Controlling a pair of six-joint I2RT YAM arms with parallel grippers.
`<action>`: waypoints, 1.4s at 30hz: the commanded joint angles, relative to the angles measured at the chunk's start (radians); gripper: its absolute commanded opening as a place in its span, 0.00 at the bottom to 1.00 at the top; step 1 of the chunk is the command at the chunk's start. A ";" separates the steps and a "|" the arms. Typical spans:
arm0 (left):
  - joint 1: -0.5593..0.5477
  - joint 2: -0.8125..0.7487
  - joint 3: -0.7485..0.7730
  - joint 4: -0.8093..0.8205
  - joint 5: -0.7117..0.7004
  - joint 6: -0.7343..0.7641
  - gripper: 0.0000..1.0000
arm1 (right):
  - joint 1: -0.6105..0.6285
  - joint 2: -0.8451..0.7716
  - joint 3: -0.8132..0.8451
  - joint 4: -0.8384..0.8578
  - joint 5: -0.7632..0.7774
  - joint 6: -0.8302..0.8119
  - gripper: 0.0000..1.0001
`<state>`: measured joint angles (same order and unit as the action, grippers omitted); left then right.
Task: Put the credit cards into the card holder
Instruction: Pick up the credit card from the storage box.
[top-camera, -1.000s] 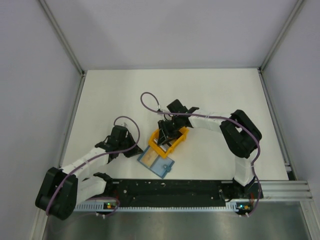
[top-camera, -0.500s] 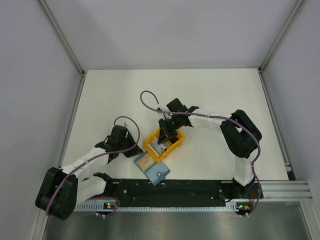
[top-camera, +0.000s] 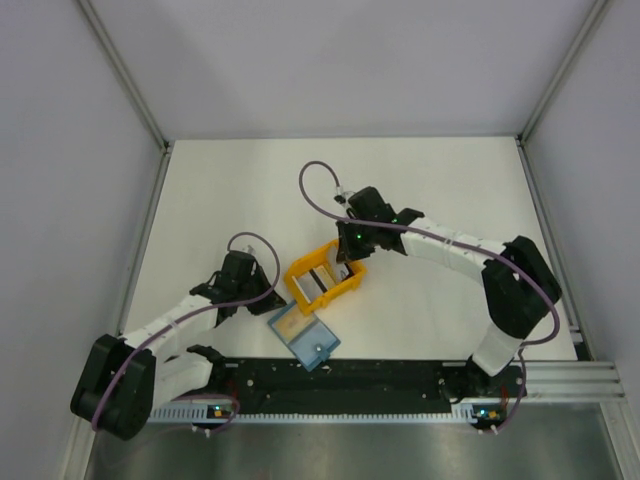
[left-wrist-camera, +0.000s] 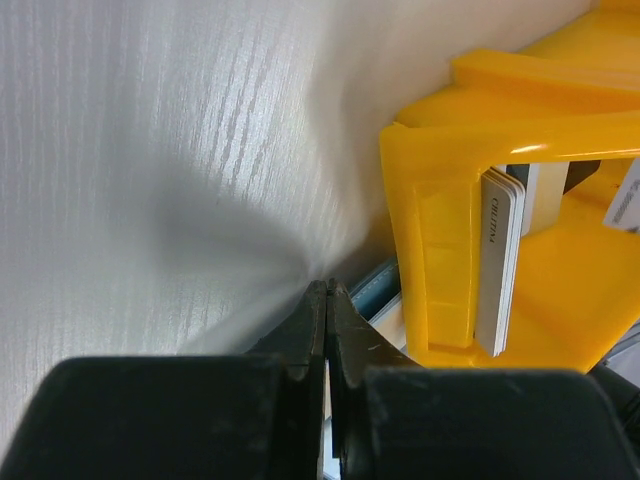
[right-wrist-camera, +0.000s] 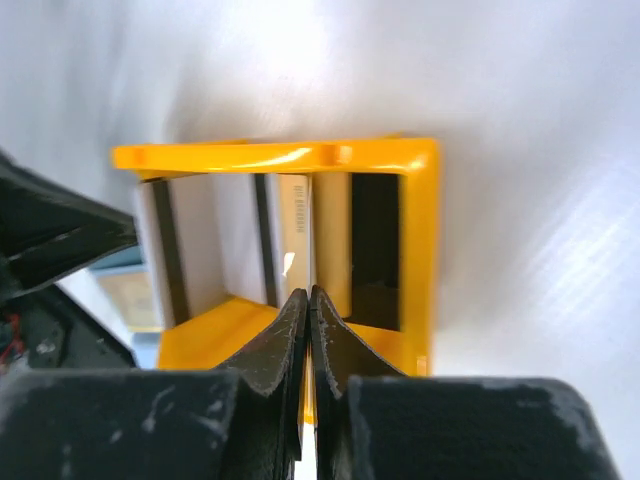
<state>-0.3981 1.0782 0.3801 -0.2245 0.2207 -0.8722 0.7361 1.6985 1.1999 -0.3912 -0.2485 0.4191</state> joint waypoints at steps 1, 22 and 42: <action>-0.001 -0.014 0.040 0.007 0.003 0.013 0.00 | -0.050 -0.033 -0.048 -0.021 0.166 -0.062 0.00; -0.001 -0.026 0.026 0.056 0.137 0.088 0.38 | -0.285 -0.069 -0.027 -0.097 0.269 -0.224 0.00; -0.011 0.006 0.005 0.039 0.207 0.177 0.59 | -0.285 -0.102 0.000 -0.106 -0.003 -0.151 0.00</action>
<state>-0.3992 1.0660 0.3935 -0.1886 0.4301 -0.7246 0.4492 1.6619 1.1736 -0.5034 -0.1970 0.2481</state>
